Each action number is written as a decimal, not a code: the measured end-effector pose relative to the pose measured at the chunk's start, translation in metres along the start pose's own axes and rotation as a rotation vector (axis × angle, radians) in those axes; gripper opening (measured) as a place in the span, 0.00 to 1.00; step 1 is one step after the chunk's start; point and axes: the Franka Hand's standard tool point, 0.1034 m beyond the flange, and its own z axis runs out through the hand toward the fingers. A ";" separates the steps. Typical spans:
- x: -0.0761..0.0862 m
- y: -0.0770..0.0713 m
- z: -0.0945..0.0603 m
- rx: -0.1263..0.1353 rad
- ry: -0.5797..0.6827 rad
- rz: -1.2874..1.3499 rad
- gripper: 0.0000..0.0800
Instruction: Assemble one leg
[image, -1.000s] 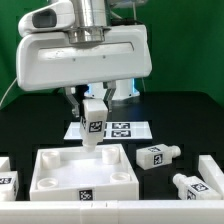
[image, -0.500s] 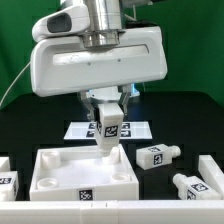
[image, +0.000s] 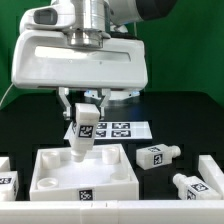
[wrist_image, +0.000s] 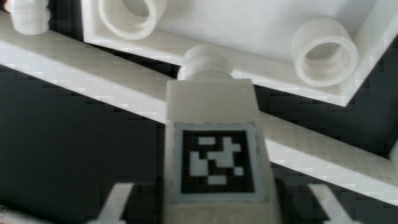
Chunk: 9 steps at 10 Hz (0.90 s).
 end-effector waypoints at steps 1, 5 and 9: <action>0.003 -0.006 0.003 0.006 0.001 0.002 0.35; 0.007 -0.023 0.015 0.020 0.005 0.032 0.35; 0.007 -0.035 0.017 0.031 0.002 0.059 0.35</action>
Offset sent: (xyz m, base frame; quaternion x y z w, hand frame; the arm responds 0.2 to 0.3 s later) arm 0.0098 0.0356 -0.0084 0.0121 0.0609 0.0232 0.9978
